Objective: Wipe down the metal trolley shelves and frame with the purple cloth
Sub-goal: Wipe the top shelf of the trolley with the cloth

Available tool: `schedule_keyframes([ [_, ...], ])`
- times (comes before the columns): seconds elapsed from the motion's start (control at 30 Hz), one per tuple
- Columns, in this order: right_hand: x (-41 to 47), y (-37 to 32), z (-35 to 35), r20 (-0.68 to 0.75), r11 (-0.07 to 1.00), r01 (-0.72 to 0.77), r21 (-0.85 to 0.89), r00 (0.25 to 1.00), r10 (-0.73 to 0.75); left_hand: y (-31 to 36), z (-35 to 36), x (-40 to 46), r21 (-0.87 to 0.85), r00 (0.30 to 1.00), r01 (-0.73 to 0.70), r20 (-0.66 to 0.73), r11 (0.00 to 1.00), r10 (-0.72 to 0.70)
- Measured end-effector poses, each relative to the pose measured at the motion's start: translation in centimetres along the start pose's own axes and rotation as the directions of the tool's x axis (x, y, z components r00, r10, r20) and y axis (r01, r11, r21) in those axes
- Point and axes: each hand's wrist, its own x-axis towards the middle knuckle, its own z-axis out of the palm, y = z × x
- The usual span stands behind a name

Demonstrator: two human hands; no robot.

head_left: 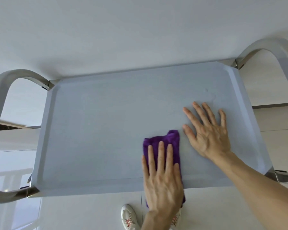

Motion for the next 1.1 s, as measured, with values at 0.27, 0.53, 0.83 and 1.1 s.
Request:
schedule_keyframes([
  [0.27, 0.1, 0.2, 0.9, -0.05, 1.0, 0.013, -0.01, 0.999, -0.014, -3.6, -2.8, 2.2, -0.157, 0.988, -0.146, -0.069, 0.977, 0.136],
  [0.53, 0.1, 0.4, 1.2, -0.091, 0.999, 0.032, -0.02, 0.995, -0.034, -9.2, -3.0, 5.2, 0.102, 0.997, -0.074, -0.019, 0.992, 0.077],
  [0.83, 0.2, -0.6, -1.2, 0.027, 0.991, -0.008, 0.134, 1.0, 0.004, -9.5, -2.2, 5.4, 0.131, 0.995, -0.056, -0.071, 0.99, 0.066],
  [1.1, -8.2, -11.5, -2.9, -0.086, 0.917, 0.054, 0.395, 0.996, -0.022, -9.6, -2.1, 5.4, 0.116, 0.995, -0.054, -0.071, 0.992, 0.063],
])
